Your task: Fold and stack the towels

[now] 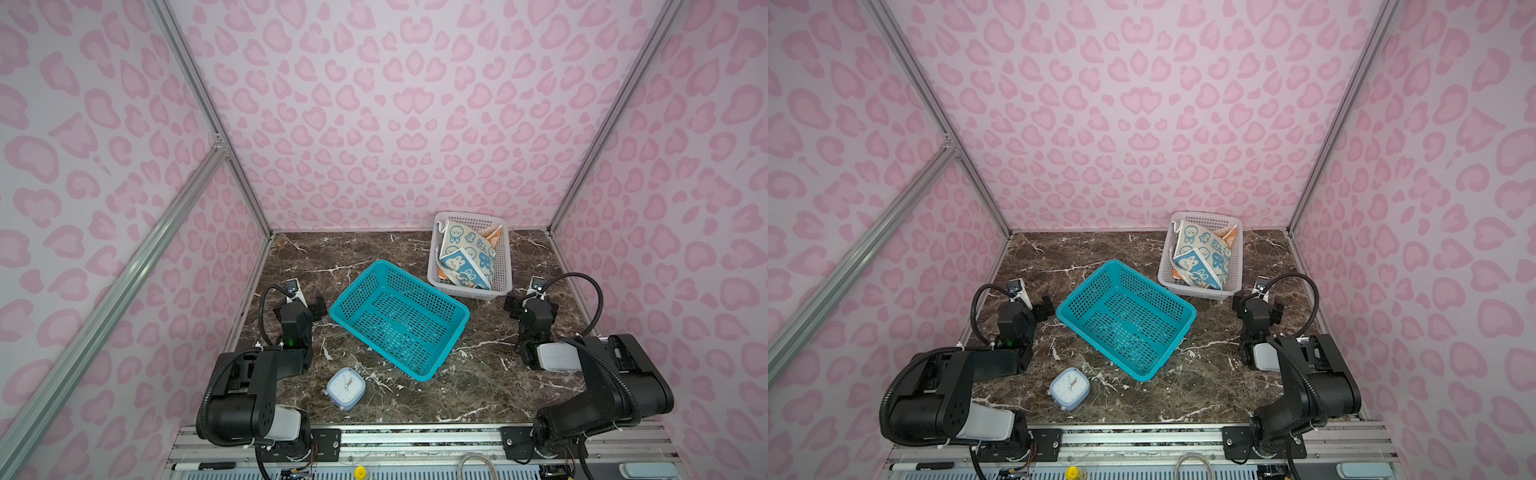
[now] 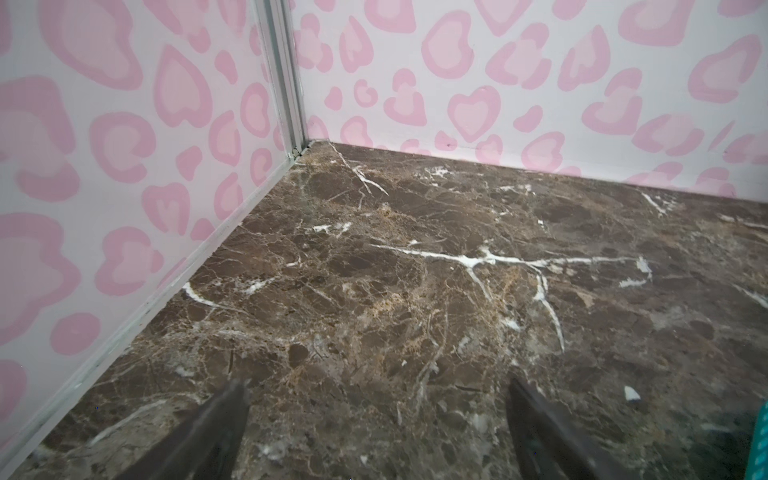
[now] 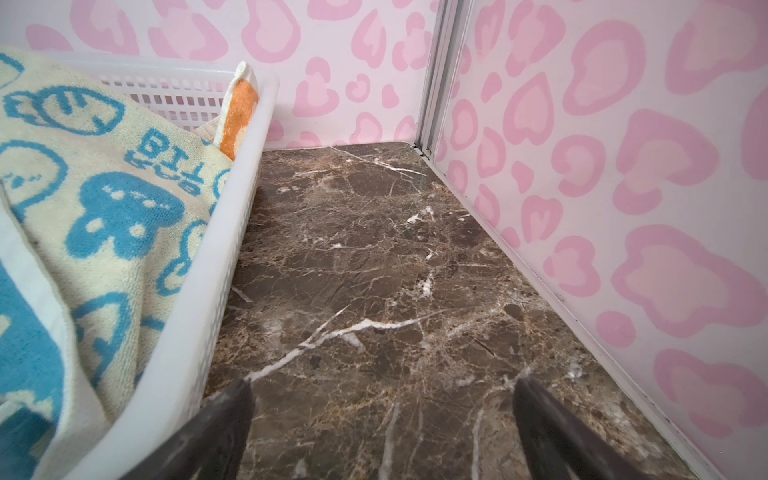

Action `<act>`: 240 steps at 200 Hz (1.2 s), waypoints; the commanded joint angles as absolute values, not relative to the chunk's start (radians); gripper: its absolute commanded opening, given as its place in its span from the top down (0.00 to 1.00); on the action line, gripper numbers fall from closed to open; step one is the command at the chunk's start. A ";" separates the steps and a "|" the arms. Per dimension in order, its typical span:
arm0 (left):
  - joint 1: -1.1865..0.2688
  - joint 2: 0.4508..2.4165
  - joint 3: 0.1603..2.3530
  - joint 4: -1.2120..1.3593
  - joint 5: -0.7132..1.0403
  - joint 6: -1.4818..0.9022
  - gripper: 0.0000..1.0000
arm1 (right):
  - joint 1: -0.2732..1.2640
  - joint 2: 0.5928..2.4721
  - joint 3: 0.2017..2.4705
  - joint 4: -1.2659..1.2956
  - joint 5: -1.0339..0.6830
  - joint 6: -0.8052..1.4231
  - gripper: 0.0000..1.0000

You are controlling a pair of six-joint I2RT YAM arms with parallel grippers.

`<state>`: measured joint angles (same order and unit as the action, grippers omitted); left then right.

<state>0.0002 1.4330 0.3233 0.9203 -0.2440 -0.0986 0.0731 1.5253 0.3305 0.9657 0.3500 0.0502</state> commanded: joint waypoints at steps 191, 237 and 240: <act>-0.217 0.988 0.735 -0.258 -0.332 -0.514 0.02 | 0.331 1.167 0.822 -0.375 0.499 0.596 0.06; -0.312 0.992 0.747 -0.278 -0.227 -0.572 0.02 | 0.478 1.017 0.683 -0.359 0.236 0.772 0.07; -0.316 0.992 0.747 -0.281 -0.221 -0.575 0.02 | 0.495 1.017 0.682 -0.362 0.236 0.781 0.07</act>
<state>-0.2886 0.9901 0.7265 -0.2577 -0.2962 -0.5198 0.4198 1.0348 0.7094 -0.3096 0.3729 0.6483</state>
